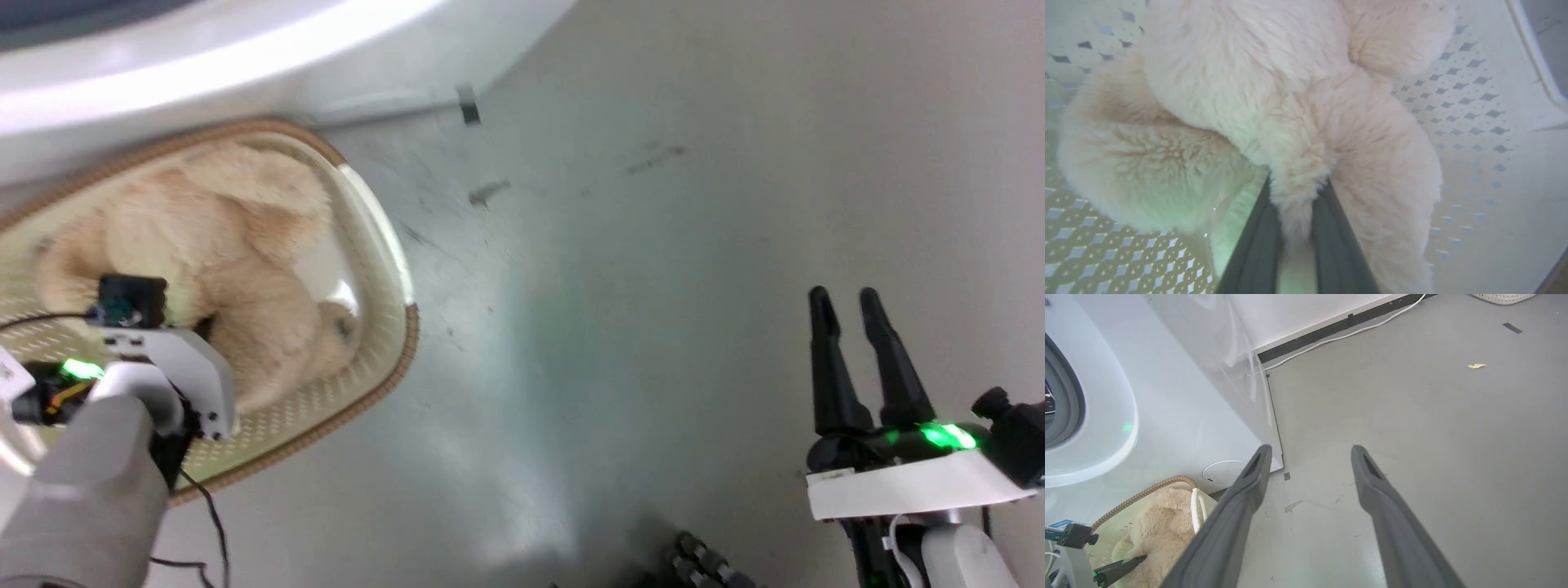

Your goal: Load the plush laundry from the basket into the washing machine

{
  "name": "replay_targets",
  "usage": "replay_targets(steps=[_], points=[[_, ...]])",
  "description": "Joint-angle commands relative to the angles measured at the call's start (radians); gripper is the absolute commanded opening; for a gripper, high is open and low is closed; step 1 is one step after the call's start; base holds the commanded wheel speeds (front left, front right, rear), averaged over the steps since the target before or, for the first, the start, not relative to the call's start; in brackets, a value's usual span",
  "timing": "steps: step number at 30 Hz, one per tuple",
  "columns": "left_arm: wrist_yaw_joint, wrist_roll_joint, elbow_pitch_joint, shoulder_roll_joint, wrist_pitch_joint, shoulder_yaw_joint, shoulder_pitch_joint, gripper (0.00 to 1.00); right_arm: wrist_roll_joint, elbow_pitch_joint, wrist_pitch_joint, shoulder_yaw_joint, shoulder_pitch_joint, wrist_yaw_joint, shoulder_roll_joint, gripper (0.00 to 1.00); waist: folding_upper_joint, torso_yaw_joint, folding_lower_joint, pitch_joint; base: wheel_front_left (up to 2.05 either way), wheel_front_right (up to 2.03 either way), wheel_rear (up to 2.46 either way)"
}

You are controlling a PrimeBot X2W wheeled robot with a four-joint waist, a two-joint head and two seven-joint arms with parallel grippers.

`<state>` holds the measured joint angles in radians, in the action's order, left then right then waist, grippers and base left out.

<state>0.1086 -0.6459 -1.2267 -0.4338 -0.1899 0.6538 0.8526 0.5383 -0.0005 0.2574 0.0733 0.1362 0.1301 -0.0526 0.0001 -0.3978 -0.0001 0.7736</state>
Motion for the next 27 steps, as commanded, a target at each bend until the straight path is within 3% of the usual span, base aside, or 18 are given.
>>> replay_targets(steps=[1, 8, 17, 27], points=[[0.0, -0.012, 0.005, 0.013, -0.035, -0.013, -0.017, 0.0, -0.015, 0.009, 0.004, -0.018, -0.007, 0.001, 0.002, 1.0, -0.0001, 0.056, 0.0001, -0.098, 0.0, 0.0, 0.0], [-0.001, -0.016, 0.049, 0.042, -0.07, -0.03, -0.09, 0.0, -0.064, 0.023, 0.004, -0.045, -0.031, 0.001, 0.002, 1.0, -0.0001, 0.102, 0.0001, -0.224, 0.0, 0.0, 0.0], [-0.064, 0.084, 0.379, 0.048, -0.072, -0.148, -0.315, 0.0, -0.113, 0.044, 0.004, -0.079, -0.079, 0.001, 0.002, 1.0, -0.0001, 0.155, 0.0001, -0.411, 0.0, 0.0, 0.0], [-0.09, 0.225, 0.719, 0.078, -0.072, -0.328, -0.507, 0.0, -0.138, 0.049, 0.004, -0.092, -0.122, 0.001, 0.002, 1.0, -0.0001, 0.189, 0.0001, -0.51, 0.0, 0.0, 0.0]])
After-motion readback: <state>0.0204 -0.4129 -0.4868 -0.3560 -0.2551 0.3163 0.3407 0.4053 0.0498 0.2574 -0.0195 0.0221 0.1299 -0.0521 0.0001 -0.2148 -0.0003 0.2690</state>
